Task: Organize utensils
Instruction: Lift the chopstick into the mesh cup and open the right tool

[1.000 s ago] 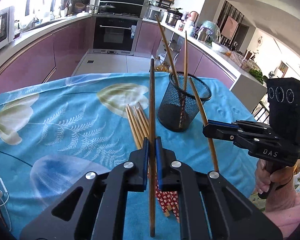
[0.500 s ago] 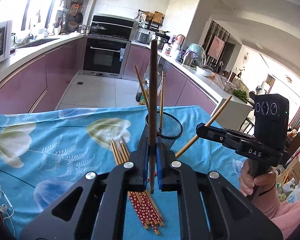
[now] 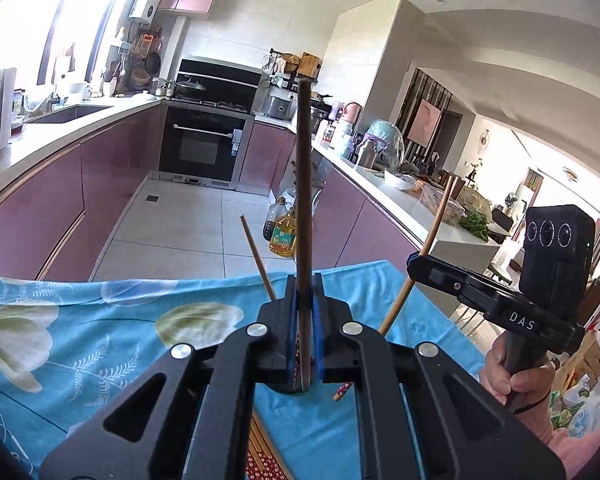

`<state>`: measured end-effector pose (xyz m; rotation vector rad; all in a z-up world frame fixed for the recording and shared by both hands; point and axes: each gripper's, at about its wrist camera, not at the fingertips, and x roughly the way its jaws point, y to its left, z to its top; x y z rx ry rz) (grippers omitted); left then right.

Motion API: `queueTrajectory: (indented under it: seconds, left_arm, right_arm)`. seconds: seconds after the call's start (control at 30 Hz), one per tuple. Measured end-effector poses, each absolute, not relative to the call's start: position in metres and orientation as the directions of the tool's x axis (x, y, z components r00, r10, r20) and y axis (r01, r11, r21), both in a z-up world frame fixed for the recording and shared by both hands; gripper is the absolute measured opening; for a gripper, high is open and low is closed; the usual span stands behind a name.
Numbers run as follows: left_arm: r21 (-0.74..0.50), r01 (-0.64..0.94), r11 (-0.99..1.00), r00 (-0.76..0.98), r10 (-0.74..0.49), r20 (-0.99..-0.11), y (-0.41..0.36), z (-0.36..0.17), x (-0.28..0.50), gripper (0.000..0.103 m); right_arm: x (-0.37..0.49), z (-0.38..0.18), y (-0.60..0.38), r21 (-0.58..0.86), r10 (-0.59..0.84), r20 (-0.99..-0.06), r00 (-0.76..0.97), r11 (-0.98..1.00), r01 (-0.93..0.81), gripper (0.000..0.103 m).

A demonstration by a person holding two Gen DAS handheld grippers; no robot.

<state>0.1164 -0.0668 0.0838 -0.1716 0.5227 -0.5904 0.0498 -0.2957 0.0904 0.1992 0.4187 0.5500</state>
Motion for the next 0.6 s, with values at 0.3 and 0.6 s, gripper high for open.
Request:
queueTrajectory:
  seconds: [0.3, 0.6]
  left_arm:
    - [-0.268, 0.487, 0.831, 0.733, -0.556, -0.391, -0.09, 0.108, 0.131, 0.007]
    - [-0.222, 0.48, 0.849, 0.698, -0.523, -0.489, -0.118, 0.081, 0.155, 0.007]
  right_arm:
    - [0.069, 0.104, -0.31, 0.293, 0.508, -0.293, 0.81, 0.854, -0.43, 0.006]
    - [0.095, 0.084, -0.304, 0.288, 0.487, -0.361, 0.795, 0.869, -0.401, 0.006]
